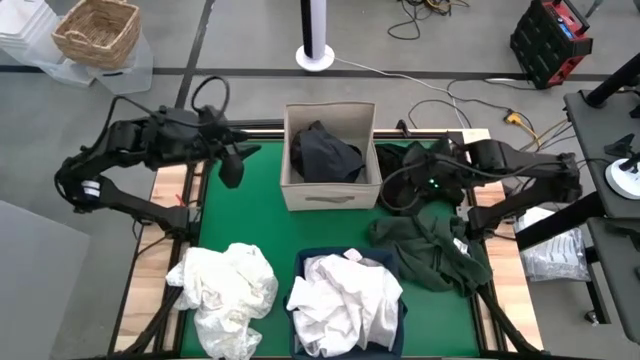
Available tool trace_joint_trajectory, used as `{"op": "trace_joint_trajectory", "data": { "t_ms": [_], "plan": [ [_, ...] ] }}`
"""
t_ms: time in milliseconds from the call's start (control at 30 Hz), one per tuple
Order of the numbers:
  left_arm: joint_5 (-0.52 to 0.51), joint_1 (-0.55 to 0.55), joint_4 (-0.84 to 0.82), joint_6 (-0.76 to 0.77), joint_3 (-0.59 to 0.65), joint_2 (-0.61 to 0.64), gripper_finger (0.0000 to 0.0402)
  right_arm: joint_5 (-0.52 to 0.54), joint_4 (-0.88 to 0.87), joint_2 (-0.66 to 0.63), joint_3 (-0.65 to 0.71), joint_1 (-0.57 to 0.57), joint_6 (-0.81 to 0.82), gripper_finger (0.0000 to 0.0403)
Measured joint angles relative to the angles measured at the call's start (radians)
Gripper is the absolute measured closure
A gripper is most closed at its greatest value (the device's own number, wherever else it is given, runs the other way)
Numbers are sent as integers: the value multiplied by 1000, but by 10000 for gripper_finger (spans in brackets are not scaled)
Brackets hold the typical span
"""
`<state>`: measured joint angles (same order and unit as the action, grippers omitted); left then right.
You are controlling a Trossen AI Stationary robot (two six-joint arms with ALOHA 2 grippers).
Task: Sort clothes
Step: Put the green polo shirt into the white laundry bin
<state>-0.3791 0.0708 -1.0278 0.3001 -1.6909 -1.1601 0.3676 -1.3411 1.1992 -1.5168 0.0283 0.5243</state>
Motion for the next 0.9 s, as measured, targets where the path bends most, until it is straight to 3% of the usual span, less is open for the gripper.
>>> {"op": "trace_joint_trajectory", "data": {
  "t_ms": [267,567,733,900],
  "plan": [
    [-2,0,3,2,0,-74,257,0,150,-70,180,-38,24,390],
    [36,-1,-56,0,0,-102,257,0,207,-85,215,-55,26,390],
    [149,-1,-198,-1,0,-81,257,0,208,-85,215,-60,56,390],
    [376,-9,-348,48,1,-63,257,0,208,-85,215,-60,72,390]
  ]
}}
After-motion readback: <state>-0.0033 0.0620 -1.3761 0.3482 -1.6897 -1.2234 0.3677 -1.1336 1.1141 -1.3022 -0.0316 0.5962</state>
